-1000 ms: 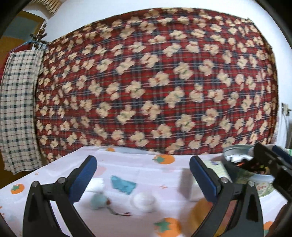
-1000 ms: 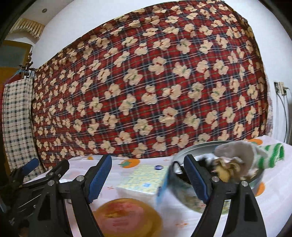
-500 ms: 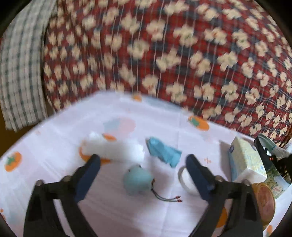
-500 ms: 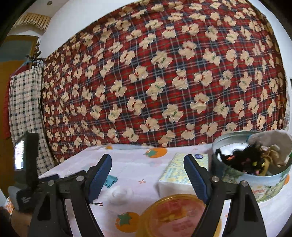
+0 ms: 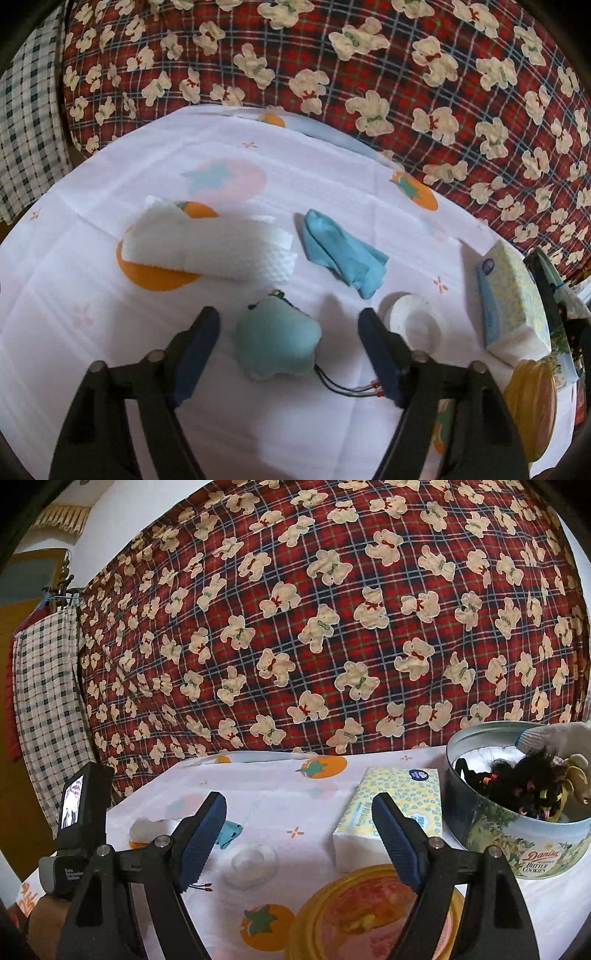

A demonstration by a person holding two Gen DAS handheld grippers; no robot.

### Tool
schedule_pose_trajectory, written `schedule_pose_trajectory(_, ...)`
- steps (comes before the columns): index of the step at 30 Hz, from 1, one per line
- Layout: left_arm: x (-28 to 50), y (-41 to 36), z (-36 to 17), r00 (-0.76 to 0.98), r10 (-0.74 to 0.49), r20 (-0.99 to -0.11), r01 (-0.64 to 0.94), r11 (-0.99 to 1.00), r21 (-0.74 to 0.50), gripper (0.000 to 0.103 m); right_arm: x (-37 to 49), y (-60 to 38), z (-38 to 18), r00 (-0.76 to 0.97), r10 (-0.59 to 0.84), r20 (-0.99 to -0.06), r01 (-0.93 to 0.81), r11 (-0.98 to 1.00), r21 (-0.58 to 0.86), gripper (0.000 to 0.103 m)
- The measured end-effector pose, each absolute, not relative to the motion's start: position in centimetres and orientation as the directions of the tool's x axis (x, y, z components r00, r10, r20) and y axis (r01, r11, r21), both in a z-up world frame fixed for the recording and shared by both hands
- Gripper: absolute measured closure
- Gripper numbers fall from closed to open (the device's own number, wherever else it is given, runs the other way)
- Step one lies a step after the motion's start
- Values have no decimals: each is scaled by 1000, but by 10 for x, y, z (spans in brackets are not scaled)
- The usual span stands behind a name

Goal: Organize soft objects
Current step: 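Grasp the light-blue fuzzy pouch with the left gripper, then grasp the white ring-shaped roll with the right gripper while the left holds the pouch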

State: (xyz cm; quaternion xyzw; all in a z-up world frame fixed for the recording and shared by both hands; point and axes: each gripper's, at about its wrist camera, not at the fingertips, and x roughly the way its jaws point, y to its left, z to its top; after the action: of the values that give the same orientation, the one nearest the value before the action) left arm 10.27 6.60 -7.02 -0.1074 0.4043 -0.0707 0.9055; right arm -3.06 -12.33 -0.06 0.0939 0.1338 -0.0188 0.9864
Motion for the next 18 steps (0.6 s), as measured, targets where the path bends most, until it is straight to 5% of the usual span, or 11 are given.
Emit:
schedule_pose_trajectory(3, 103, 68, -69, 662, -207, -720, 37, 969, -244, 66, -30, -124, -1, 964, -12, -267, 62, 982, 180, 20)
schedule_pose_trajectory(10, 103, 80, -70, 660, -304, -687, 73, 936, -343, 72, -30, -124, 0, 964, -13, -264, 62, 982, 178, 20)
schedule_pose_trajectory(18, 65, 103, -47, 792, -384, -474, 174, 887, -429, 72, -3, -111, -2, 943, 36, -331, 35, 978, 205, 20)
